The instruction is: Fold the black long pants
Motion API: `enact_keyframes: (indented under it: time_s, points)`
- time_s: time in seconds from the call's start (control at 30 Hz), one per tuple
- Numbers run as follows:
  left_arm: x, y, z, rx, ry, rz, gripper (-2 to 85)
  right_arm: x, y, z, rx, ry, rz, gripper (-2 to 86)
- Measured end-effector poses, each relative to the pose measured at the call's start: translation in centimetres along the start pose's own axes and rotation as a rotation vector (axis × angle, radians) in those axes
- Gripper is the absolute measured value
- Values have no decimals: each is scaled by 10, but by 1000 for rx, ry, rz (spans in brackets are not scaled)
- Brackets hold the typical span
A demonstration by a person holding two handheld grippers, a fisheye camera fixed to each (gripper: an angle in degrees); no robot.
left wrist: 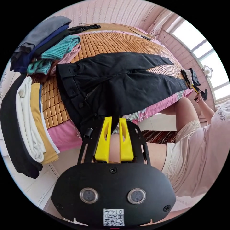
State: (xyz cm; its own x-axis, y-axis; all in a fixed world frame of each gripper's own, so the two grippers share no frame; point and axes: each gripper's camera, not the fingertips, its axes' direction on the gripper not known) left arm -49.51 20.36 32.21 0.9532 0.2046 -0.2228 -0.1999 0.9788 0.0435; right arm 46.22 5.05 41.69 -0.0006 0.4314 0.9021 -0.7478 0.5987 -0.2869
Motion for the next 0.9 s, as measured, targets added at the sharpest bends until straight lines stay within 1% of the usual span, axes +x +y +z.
enact_keyframes:
  time_s: [0.07, 0.1, 0.13, 0.17, 0.2, 0.27, 0.3, 0.37, 0.4, 0.47, 0.5, 0.57, 0.6, 0.63, 0.67, 0.7, 0.77, 0.83, 0.9]
  points:
    - [-10, 11, -4, 35, 18, -51, 58, -52, -4, 33, -75, -19, -165, 2]
    - [-17, 19, -7, 66, 24, -89, 57, -67, -3, 44, -94, -26, -212, 2]
    - [-21, 23, -9, 86, 32, -110, 57, -102, -1, 67, -140, -46, -307, 5]
    - [-27, 31, -14, 134, 45, -153, 55, -140, 5, 93, -191, -75, -409, 8]
    - [-33, 39, -20, 191, 56, -183, 51, -160, 9, 107, -220, -89, -463, 11]
    - [-44, 53, -28, 277, 76, -237, 50, -249, 34, 160, -304, -143, -683, 25]
    - [-54, 62, -31, 322, 89, -297, 52, -271, 42, 173, -318, -155, -732, 28]
    - [-70, 72, -31, 346, 81, -383, 62, -358, 82, 225, -393, -237, -896, 46]
    - [-77, 75, -29, 327, 59, -411, 73, -379, 93, 237, -422, -267, -929, 51]
    - [-87, 76, -24, 286, 33, -425, 93, -461, 142, 279, -540, -395, -1072, 63]
    - [-93, 76, -18, 257, 45, -432, 107, -480, 155, 287, -561, -414, -1108, 65]
    - [-99, 78, -8, 238, 88, -427, 114, -554, 208, 315, -628, -461, -1247, 74]
    - [-100, 79, -6, 241, 92, -419, 113, -571, 221, 320, -638, -479, -1282, 76]
    - [-100, 80, -5, 244, 89, -413, 113, -606, 251, 329, -657, -501, -1363, 80]
    - [-100, 81, -5, 254, 80, -393, 112, -638, 282, 339, -675, -496, -1448, 87]
    - [-100, 82, -6, 254, 62, -370, 111, -653, 298, 344, -678, -490, -1491, 90]
    - [-102, 80, -5, 255, 54, -328, 112, -704, 356, 367, -687, -437, -1620, 129]
    - [-107, 76, -4, 232, 59, -281, 111, -734, 392, 388, -733, -407, -1661, 156]
    - [-115, 75, -8, 248, 67, -274, 99, -753, 421, 412, -778, -334, -1686, 160]
